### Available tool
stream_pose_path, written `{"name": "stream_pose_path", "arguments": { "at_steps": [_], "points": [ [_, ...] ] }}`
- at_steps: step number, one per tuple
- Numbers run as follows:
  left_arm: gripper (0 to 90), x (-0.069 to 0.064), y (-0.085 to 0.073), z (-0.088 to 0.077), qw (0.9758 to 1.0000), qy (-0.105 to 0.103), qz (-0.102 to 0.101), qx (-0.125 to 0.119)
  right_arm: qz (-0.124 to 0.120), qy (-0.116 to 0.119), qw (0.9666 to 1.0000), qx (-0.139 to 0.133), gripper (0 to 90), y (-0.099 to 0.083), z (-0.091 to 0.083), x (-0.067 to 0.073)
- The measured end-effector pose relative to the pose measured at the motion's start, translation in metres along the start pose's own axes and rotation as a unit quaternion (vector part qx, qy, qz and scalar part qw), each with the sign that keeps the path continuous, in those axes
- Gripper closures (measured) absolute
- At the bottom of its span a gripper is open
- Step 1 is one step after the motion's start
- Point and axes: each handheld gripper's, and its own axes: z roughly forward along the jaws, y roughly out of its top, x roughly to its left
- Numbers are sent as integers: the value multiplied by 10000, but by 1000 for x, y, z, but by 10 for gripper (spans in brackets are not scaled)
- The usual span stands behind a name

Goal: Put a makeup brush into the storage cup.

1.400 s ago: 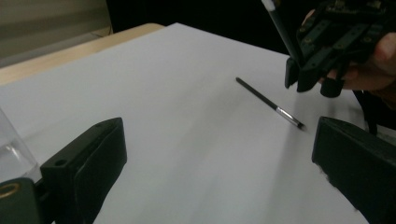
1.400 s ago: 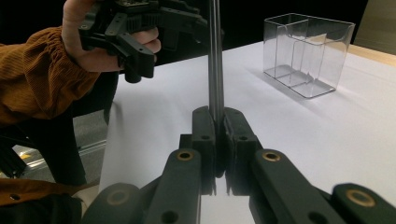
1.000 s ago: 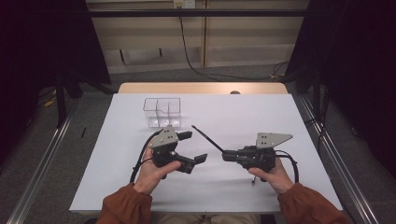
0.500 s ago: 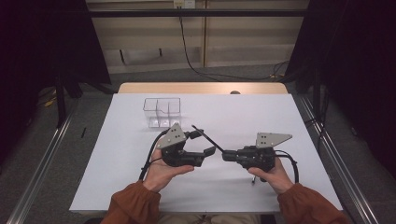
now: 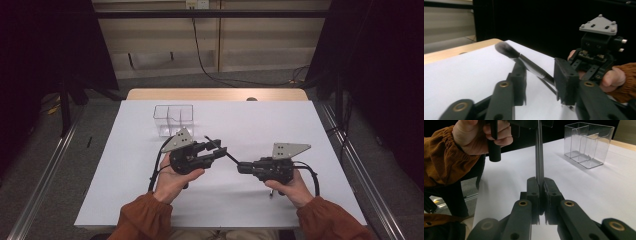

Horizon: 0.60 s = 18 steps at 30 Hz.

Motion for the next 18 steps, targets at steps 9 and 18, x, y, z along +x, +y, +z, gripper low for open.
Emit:
{"name": "stream_pose_path", "arguments": {
  "at_steps": [9, 18],
  "points": [
    [735, 1, 2, -3, 9991, -337, -240, 70, -52, 63, 10000, 35, 843, -2, 3, 1],
    [801, -2, 6, -2, 9972, -658, -319, 143, -61, 170, 9997, 151, 838, -6, 9, 4]
  ]
}}
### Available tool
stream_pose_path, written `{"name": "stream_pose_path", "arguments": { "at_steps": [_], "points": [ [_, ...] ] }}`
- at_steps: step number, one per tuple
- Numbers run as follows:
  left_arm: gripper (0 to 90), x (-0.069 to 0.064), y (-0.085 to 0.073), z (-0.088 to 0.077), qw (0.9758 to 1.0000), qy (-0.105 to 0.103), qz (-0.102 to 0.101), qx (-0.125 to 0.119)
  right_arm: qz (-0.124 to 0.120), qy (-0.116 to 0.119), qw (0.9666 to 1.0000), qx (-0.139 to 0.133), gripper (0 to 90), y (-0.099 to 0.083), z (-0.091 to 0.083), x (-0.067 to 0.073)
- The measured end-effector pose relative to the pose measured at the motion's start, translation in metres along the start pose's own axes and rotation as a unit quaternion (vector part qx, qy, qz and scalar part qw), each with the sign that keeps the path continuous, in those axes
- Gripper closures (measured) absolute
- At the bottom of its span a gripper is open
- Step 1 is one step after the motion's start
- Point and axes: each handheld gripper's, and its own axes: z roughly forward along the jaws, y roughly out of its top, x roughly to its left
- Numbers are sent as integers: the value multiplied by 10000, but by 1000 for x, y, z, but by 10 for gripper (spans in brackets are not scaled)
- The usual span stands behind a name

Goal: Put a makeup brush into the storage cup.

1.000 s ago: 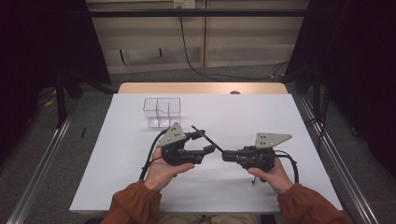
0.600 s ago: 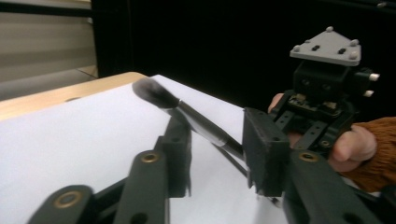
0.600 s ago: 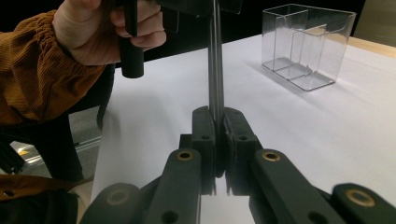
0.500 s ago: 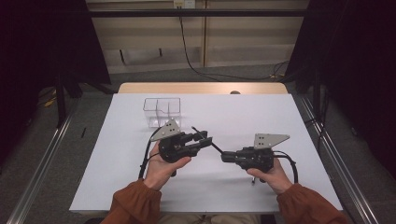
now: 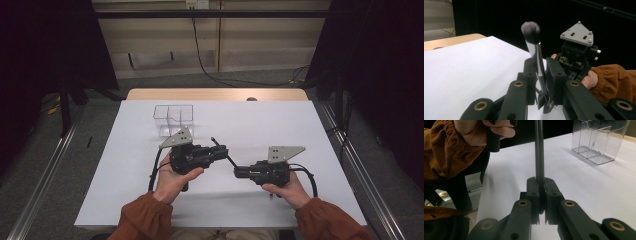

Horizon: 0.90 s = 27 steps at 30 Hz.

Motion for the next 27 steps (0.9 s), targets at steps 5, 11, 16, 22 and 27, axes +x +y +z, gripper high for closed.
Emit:
{"name": "stream_pose_path", "arguments": {
  "at_steps": [5, 11, 16, 22, 27],
  "points": [
    [832, -4, 2, 3, 9999, -99, 33, 14, -38, 43, 10000, 69, 834, -1, 3, 2],
    [840, -5, 2, 3, 9999, -157, 39, 39, 59, 77, 9999, 64, 822, -2, 3, 0],
    [842, -9, 5, 3, 9998, -121, 148, 41, 170, 86, 9998, 25, 787, 0, 3, -2],
    [841, -9, 6, 2, 9999, -70, 154, 18, 143, 95, 9998, 59, 710, 0, 3, 0],
    [841, -7, 8, -1, 9999, 17, 147, 6, 218, 48, 9997, 36, 620, 0, 2, -1]
  ]
}}
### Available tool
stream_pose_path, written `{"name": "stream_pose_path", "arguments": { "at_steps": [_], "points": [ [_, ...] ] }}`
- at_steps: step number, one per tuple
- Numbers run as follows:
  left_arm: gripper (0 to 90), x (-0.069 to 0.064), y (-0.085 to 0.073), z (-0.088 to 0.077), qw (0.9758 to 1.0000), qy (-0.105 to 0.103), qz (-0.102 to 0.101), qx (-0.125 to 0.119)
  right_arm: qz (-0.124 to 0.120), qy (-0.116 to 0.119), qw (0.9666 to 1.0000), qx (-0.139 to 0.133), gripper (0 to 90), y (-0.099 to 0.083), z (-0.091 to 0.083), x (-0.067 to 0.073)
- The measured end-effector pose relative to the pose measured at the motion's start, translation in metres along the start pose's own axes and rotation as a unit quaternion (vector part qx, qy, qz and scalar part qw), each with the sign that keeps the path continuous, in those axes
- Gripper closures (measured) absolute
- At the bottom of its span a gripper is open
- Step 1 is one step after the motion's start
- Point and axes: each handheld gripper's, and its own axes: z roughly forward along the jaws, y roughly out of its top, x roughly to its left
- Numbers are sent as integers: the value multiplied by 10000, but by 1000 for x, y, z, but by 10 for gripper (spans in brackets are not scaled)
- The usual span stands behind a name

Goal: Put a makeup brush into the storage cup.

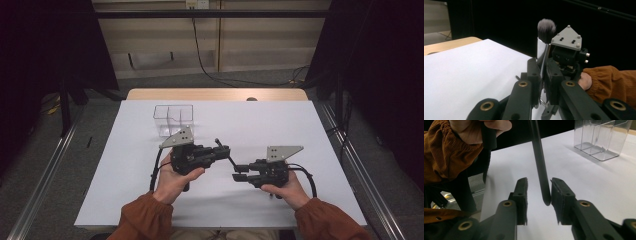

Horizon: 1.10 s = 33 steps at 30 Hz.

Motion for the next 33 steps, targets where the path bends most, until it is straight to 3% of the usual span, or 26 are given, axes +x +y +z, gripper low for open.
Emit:
{"name": "stream_pose_path", "arguments": {
  "at_steps": [13, 25, 28, 33],
  "points": [
    [841, 4, -1, -3, 9995, 246, 163, 120, 79, -123, 9999, 19, 347, 3, -2, 2],
    [841, 12, -1, -11, 9987, 477, 54, 143, 205, -342, 9992, -66, 46, 7, -4, 2],
    [841, 14, -1, -12, 9983, 577, -39, 101, 251, -374, 9989, -157, 26, 7, -5, 2],
    [841, 14, -1, -12, 9978, 637, 13, 165, 261, -559, 9980, -162, 14, 7, -7, 1]
  ]
}}
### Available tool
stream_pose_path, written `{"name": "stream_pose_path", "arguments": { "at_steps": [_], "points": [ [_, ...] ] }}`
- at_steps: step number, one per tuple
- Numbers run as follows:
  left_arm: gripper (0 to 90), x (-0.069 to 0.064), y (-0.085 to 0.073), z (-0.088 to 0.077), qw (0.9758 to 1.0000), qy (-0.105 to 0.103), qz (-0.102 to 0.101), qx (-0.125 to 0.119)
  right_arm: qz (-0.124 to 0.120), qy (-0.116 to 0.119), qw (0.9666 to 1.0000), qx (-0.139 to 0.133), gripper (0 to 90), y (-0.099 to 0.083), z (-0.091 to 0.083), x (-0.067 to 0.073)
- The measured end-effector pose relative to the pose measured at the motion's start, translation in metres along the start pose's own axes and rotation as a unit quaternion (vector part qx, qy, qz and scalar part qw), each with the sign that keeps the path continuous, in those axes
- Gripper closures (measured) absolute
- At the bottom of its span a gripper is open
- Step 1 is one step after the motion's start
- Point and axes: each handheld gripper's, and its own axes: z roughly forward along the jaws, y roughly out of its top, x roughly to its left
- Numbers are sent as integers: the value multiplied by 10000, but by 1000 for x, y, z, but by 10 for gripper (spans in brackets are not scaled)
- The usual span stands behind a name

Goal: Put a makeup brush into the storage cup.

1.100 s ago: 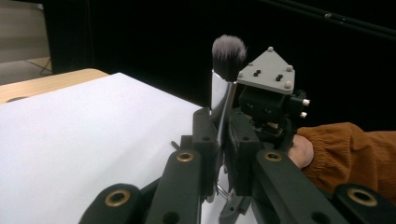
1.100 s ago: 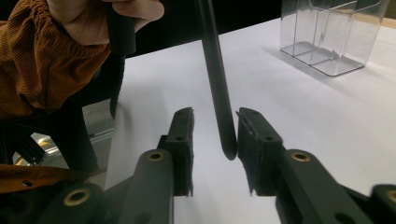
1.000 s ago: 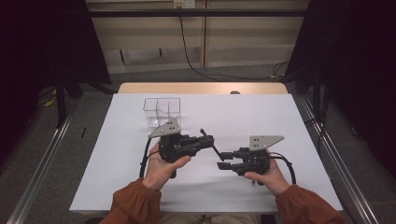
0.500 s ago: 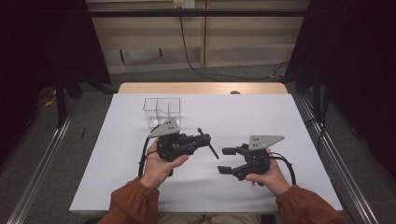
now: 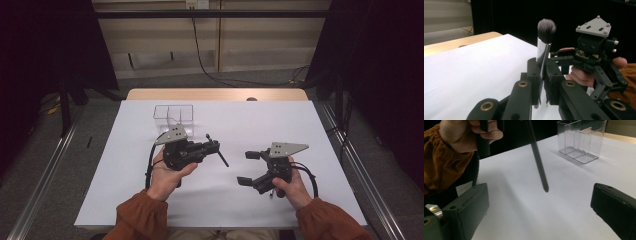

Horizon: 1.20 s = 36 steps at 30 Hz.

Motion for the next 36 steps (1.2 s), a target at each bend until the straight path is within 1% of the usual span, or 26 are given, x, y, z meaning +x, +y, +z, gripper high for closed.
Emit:
{"name": "stream_pose_path", "arguments": {
  "at_steps": [1, 4, 7, 10, 12, 14, 16, 21, 23, 25, 27, 29, 31, 36],
  "points": [
    [841, 1, 0, -1, 10000, -7, -8, 8, 9, -44, 10000, -18, 14, 0, -1, 0],
    [841, 2, 0, -4, 10000, 40, -36, 7, 3, -68, 9999, -76, 26, 0, -5, -2],
    [841, 4, 0, -7, 9999, 96, -35, 54, 1, -124, 9998, -131, 21, 0, -9, -3],
    [841, 5, 0, -9, 9998, 151, 12, 117, 21, -176, 9997, -146, 22, 1, -12, -4],
    [841, 6, -1, -11, 9997, 180, 20, 152, -24, -214, 9996, -160, 22, 1, -14, -4],
    [841, 8, -1, -13, 9997, 198, 13, 173, -76, -286, 9994, -176, 22, 0, -17, -2],
    [841, 9, -1, -16, 9995, 231, 10, 199, -73, -374, 9991, -203, 12, 0, -21, -2],
    [841, 13, -1, -25, 9993, 311, -37, 186, -193, -706, 9968, -322, 9, -4, -31, 0],
    [841, 13, 0, -29, 9991, 370, -15, 201, -253, -807, 9961, -260, 9, -7, -35, 1],
    [841, 13, 0, -32, 9990, 403, 7, 209, -184, -869, 9957, -251, 9, -10, -39, 1],
    [841, 14, 1, -35, 9987, 453, 43, 224, -181, -948, 9950, -256, 11, -13, -42, 1],
    [841, 15, 1, -38, 9987, 473, 12, 198, -197, -1014, 9943, -248, 12, -13, -45, 1],
    [841, 16, 0, -41, 9985, 505, 20, 186, -178, -1032, 9943, -198, 12, -13, -47, 2],
    [841, 15, 2, -47, 9982, 568, 72, 158, -155, -1072, 9938, -240, 8, -14, -53, 0]
  ]
}}
